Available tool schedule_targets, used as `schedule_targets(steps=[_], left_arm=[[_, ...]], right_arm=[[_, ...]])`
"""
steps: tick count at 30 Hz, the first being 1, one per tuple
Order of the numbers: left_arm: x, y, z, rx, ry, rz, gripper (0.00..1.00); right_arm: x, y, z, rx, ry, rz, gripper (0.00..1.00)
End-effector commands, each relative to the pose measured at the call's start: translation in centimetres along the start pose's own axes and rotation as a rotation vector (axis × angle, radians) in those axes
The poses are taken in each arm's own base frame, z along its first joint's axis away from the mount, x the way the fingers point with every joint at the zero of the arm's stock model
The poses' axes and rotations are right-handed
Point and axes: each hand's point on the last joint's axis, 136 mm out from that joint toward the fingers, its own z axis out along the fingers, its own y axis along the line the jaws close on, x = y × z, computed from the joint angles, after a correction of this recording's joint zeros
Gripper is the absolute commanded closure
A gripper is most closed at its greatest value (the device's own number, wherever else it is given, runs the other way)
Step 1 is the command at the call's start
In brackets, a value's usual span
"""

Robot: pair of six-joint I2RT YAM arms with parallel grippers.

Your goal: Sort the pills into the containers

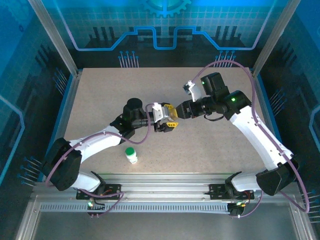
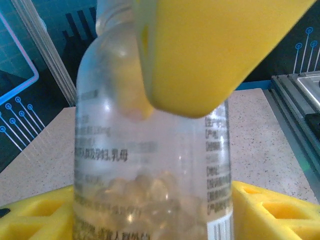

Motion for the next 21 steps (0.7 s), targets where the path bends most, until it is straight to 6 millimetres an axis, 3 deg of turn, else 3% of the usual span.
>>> schedule_targets(steps=[1, 5, 15, 21], left_arm=[[-1.3, -0.2, 0.3, 0.007, -0.046, 0.058, 0.36], [-1.5, -0.5, 0.4, 0.018, -0.053, 0.064, 0.38], [-1.1, -1.2, 0.5, 0.045, -0.042, 0.072, 0.63], [-0.4, -0.5, 0.5, -0.011, -0.031, 0.046, 0.80]], right_arm=[[0.0, 1.0, 0.0, -0.043, -0.013, -0.002, 0.57], [0.1, 0.9, 0.2, -0.048, -0.014, 0.004, 0.57], [0.0, 0.9, -0.1, -0.051, -0.028, 0.005, 0.56], [-0.1, -0.7, -1.0, 0.013, -0.071, 0.034, 0.45]])
